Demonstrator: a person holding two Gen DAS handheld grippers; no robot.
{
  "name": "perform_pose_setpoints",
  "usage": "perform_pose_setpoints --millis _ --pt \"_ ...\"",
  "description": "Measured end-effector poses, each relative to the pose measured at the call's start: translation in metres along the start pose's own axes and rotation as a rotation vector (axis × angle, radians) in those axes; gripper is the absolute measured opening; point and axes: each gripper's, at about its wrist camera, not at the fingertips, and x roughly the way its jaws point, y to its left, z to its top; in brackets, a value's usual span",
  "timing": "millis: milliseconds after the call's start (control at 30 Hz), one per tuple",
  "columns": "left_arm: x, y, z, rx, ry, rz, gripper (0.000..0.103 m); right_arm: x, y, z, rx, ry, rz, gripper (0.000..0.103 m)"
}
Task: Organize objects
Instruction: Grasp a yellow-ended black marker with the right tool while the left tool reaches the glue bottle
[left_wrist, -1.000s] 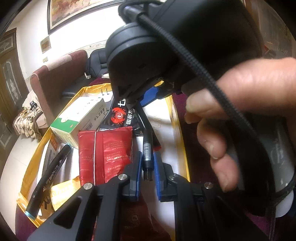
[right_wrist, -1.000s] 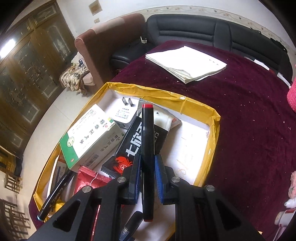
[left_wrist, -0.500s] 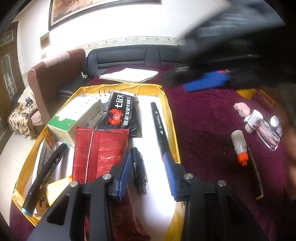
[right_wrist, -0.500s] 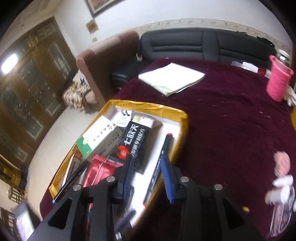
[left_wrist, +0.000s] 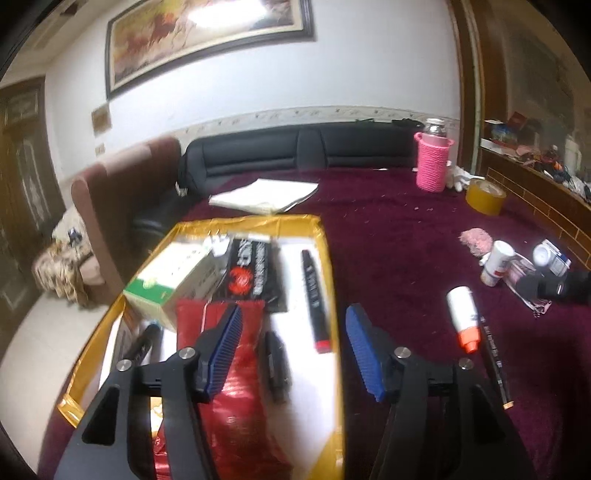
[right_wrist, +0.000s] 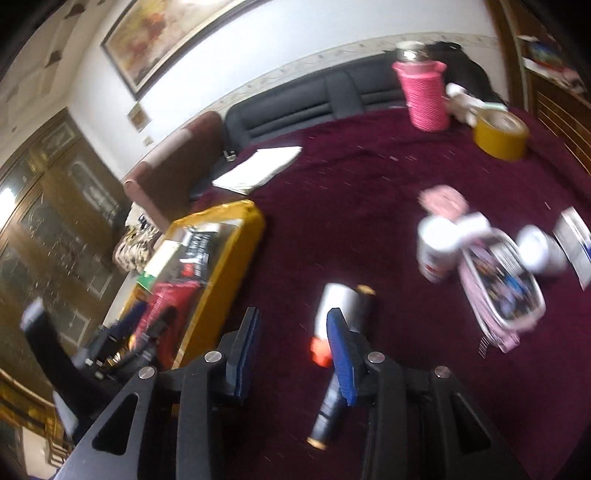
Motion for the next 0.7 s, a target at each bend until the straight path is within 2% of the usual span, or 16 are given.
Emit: perform_pose_setpoints --millis 133,267,367,500,533,633,700 --pt "-0.003 -0.026 0.009 0.055 0.027 -0.072 0.060 -0.001 -0.020 -0.015 0.034 0.014 -0.011 0.042" --pt "0.013 -0.051 0.015 0.076 0.154 -0.187 0.060 0.014 -0.023 -0.027 0.023 0.059 -0.034 0.042" --pt "0.023 -0.057 0.013 0.075 0.190 -0.186 0.060 0.022 -0.015 -0.036 -0.023 0.087 -0.061 0.042" --pt "0.030 -0.058 0.012 0.059 0.211 -0.179 0.060 0.046 -0.011 -0.038 -0.077 0.140 -0.146 0.042" --pt "0.032 -0.058 0.013 0.061 0.219 -0.174 0.060 0.051 -0.008 -0.039 -0.105 0.143 -0.166 0.040" --pt "0.035 -0.061 0.014 0.065 0.237 -0.178 0.060 0.054 -0.003 -0.040 -0.190 0.130 -0.235 0.017" --pt "0.038 -0.067 0.015 0.082 0.252 -0.191 0.060 0.052 -0.010 -0.040 -0.195 0.120 -0.245 0.016"
